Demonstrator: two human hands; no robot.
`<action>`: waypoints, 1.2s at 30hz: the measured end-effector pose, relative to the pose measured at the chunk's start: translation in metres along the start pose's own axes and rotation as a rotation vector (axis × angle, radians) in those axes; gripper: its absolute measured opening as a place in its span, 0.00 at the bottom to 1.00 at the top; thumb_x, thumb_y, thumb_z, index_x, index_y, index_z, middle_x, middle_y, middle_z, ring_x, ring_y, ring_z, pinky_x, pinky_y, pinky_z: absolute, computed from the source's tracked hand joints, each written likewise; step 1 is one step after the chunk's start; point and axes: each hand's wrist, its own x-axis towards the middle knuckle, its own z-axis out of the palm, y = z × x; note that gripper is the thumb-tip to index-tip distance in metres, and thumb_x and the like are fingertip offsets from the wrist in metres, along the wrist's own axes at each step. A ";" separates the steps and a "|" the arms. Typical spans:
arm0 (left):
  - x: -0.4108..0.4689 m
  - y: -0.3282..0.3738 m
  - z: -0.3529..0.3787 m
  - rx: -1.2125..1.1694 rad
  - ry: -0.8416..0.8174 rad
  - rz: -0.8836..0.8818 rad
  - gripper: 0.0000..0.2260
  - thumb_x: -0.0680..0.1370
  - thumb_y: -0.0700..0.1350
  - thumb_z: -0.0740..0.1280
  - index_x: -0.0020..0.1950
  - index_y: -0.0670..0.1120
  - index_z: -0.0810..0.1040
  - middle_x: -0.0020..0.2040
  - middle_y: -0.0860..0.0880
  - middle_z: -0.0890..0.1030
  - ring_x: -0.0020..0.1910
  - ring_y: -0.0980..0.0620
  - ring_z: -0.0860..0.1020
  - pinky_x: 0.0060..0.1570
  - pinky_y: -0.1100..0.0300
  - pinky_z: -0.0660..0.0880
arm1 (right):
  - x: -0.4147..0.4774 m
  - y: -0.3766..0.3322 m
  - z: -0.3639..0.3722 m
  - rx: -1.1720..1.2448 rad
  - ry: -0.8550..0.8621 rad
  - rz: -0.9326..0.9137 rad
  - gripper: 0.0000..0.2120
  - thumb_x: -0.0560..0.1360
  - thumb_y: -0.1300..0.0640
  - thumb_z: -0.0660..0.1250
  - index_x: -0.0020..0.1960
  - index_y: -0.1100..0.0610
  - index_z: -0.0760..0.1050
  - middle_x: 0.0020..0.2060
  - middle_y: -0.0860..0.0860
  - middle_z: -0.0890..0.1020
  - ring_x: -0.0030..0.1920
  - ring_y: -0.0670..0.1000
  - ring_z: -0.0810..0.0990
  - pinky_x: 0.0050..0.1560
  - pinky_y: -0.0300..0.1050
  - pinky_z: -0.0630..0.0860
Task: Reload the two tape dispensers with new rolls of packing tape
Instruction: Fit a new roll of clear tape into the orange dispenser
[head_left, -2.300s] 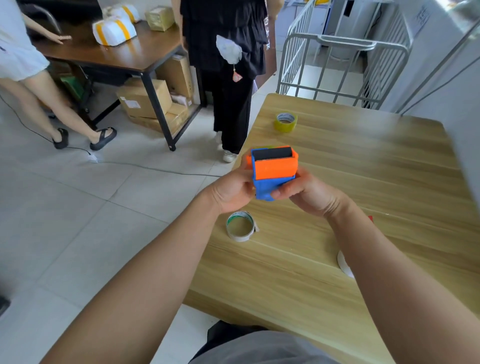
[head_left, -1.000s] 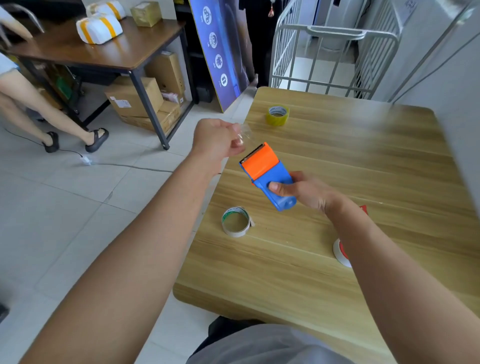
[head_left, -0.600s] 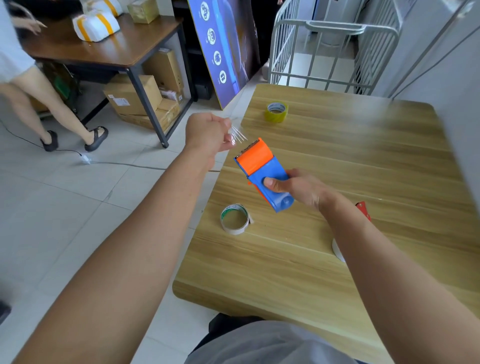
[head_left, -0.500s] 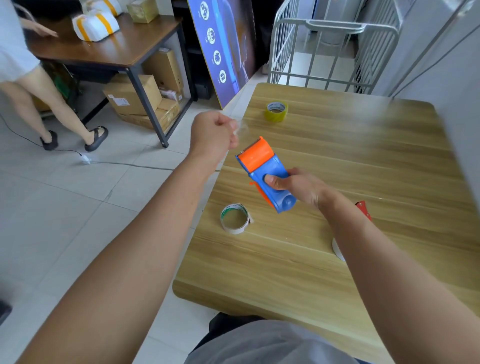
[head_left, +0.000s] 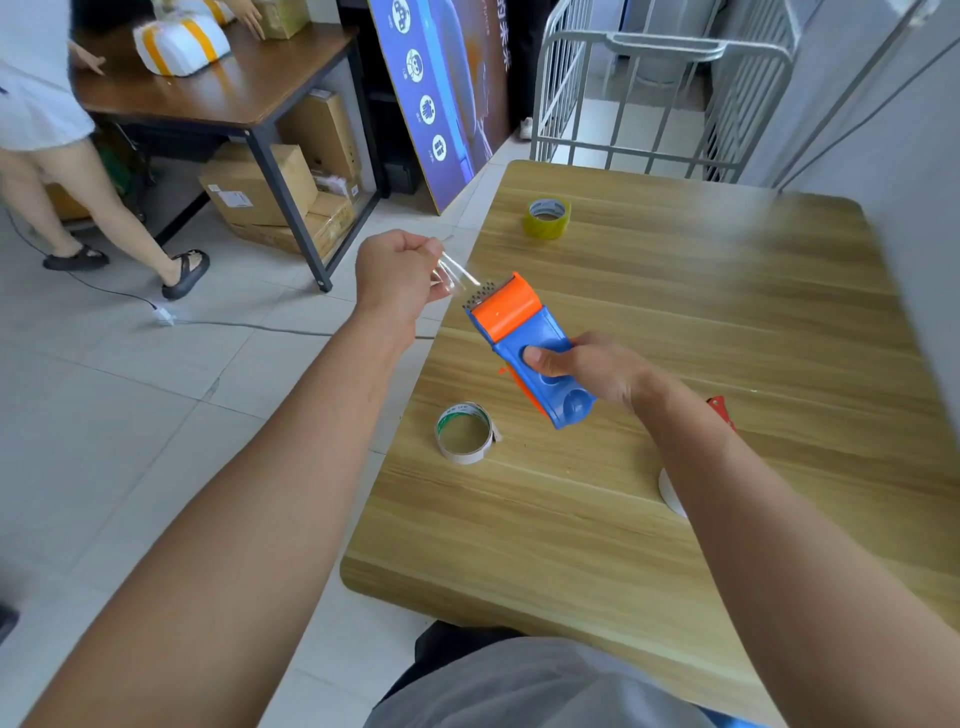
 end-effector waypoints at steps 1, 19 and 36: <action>-0.004 -0.001 0.001 0.020 -0.026 0.047 0.08 0.77 0.37 0.64 0.37 0.44 0.75 0.35 0.47 0.75 0.32 0.54 0.75 0.33 0.62 0.80 | 0.001 0.000 0.000 -0.009 0.009 0.023 0.19 0.69 0.37 0.68 0.44 0.53 0.79 0.44 0.50 0.83 0.45 0.51 0.80 0.48 0.46 0.72; -0.048 -0.059 0.021 0.753 -0.148 0.817 0.11 0.75 0.37 0.62 0.54 0.37 0.80 0.51 0.41 0.79 0.55 0.46 0.75 0.53 0.52 0.75 | 0.007 -0.005 0.034 0.354 0.155 0.078 0.22 0.69 0.41 0.71 0.45 0.61 0.74 0.42 0.54 0.78 0.41 0.54 0.76 0.40 0.45 0.70; -0.050 -0.108 0.029 0.777 -0.367 0.585 0.23 0.77 0.32 0.53 0.72 0.44 0.65 0.67 0.42 0.72 0.65 0.46 0.70 0.56 0.70 0.61 | 0.013 0.029 0.046 0.378 0.155 0.193 0.17 0.73 0.52 0.70 0.54 0.64 0.74 0.45 0.56 0.77 0.41 0.55 0.74 0.38 0.44 0.69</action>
